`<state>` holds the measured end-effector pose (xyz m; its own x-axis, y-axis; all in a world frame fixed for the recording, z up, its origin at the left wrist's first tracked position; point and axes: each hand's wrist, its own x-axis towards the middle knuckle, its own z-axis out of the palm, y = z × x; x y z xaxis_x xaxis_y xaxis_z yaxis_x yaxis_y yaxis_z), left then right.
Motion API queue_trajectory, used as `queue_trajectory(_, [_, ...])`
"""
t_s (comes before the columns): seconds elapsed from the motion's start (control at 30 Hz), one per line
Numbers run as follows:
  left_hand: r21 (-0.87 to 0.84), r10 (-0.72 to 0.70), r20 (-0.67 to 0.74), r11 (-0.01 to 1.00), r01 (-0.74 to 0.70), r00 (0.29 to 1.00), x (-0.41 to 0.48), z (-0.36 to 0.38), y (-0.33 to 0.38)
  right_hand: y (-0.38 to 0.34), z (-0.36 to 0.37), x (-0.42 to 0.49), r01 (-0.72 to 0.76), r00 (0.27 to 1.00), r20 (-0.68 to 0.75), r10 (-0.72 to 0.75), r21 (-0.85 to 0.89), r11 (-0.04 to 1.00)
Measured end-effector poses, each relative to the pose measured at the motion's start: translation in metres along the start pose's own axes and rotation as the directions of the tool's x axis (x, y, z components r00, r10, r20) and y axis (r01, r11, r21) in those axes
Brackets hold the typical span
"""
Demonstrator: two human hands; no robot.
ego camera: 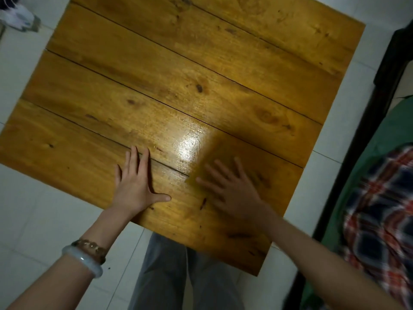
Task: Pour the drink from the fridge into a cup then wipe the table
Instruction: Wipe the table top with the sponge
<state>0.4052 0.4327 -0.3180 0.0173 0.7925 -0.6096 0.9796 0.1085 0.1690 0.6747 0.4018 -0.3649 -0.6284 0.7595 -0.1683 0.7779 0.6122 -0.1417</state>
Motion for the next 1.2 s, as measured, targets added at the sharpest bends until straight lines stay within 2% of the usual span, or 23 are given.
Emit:
queue_trajectory(0.07, [0.022,0.029,0.020,0.999,-0.029,0.999,-0.001,-0.002,-0.008,0.041,-0.010,0.021,-0.198,0.980,-0.018,0.198,-0.008,0.980])
queue_trajectory(0.17, [0.008,0.063,0.028,0.998,-0.063,0.998,-0.001,-0.002,-0.012,0.087,-0.028,0.075,-0.454,0.891,0.004,0.454,0.004,0.891])
queue_trajectory(0.23, [0.006,0.068,0.025,0.998,-0.068,0.997,0.000,-0.003,-0.012,0.081,-0.035,0.116,-0.571,0.821,0.033,0.570,0.042,0.820])
queue_trajectory(0.27, [-0.012,0.060,0.010,0.998,-0.060,0.998,-0.001,-0.003,-0.013,0.067,-0.036,0.134,-0.587,0.809,0.043,0.586,0.051,0.808])
queue_trajectory(0.33, [-0.080,0.014,-0.045,0.997,-0.017,0.999,-0.005,-0.001,-0.013,0.023,-0.032,0.154,-0.485,0.874,0.032,0.484,0.062,0.872])
queue_trajectory(0.43, [-0.144,-0.038,-0.090,0.989,0.025,0.995,-0.012,0.003,-0.014,-0.045,-0.021,0.141,-0.192,0.981,0.015,0.191,0.067,0.979])
queue_trajectory(0.53, [-0.133,-0.032,-0.084,0.991,0.021,0.996,-0.014,0.007,-0.012,-0.059,-0.012,0.109,0.019,0.999,-0.037,-0.016,0.095,0.995])
queue_trajectory(0.63, [-0.094,-0.034,-0.075,0.995,0.027,0.997,-0.011,0.006,-0.011,-0.025,-0.006,0.080,0.206,0.978,-0.017,-0.206,0.020,0.978])
queue_trajectory(0.7, [-0.046,-0.036,-0.047,0.998,0.033,0.998,-0.011,0.005,-0.011,0.013,-0.011,0.068,0.133,0.991,-0.014,-0.133,-0.013,0.991])
queue_trajectory(0.8, [-0.006,-0.030,-0.025,1.000,0.030,0.999,-0.011,0.004,-0.012,0.076,-0.025,0.063,-0.173,0.985,0.009,0.173,-0.029,0.985])
queue_trajectory(0.9, [0.005,-0.025,-0.009,1.000,0.025,1.000,-0.010,0.003,-0.011,0.102,-0.027,0.073,-0.478,0.878,0.005,0.478,-0.032,0.878])
queue_trajectory(0.97, [0.000,-0.019,-0.005,1.000,0.019,1.000,-0.010,0.003,-0.009,0.079,-0.023,0.086,-0.596,0.802,-0.063,0.594,-0.011,0.803])
queue_trajectory(1.0, [-0.004,-0.016,-0.011,1.000,0.016,1.000,-0.010,0.004,-0.009,0.059,-0.020,0.090,-0.587,0.807,-0.077,0.586,0.010,0.809])
queue_trajectory(1.03, [-0.005,-0.015,-0.018,1.000,0.015,1.000,-0.010,0.004,-0.010,0.034,-0.016,0.091,-0.522,0.849,-0.075,0.523,0.026,0.852])
queue_trajectory(1.1, [0.011,-0.010,0.005,1.000,0.009,1.000,-0.009,0.003,-0.010,-0.020,-0.006,0.074,-0.298,0.952,-0.057,0.300,0.044,0.954])
queue_trajectory(1.2, [0.042,0.021,0.075,0.999,-0.024,0.997,-0.006,0.000,-0.016,-0.068,0.005,0.021,-0.053,0.998,0.022,0.051,0.097,0.994])
